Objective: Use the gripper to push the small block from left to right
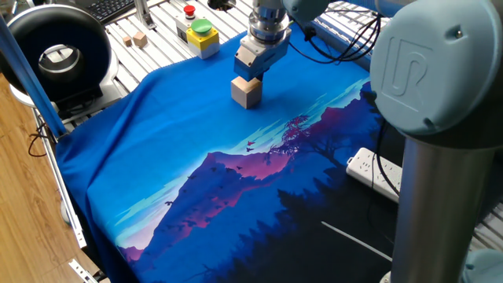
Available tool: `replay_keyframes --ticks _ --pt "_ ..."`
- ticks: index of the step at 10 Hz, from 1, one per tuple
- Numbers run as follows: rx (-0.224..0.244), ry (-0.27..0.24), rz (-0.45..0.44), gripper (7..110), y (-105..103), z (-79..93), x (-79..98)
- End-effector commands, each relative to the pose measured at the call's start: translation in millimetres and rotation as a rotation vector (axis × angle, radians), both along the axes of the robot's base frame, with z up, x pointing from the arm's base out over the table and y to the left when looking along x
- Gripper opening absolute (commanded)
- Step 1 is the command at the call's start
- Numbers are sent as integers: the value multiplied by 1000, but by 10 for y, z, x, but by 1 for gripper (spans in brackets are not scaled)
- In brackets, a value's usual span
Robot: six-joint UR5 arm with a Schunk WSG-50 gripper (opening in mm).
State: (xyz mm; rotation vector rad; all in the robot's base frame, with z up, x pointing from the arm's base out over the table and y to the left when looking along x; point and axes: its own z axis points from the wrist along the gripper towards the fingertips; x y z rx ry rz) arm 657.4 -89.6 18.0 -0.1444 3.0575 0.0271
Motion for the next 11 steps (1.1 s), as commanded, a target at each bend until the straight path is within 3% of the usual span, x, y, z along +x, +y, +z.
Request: replay_keyframes --ticks 1,11 --pt "8 -1 -31 7 113 43 -63" --pt "9 -21 -89 7 421 -45 -172"
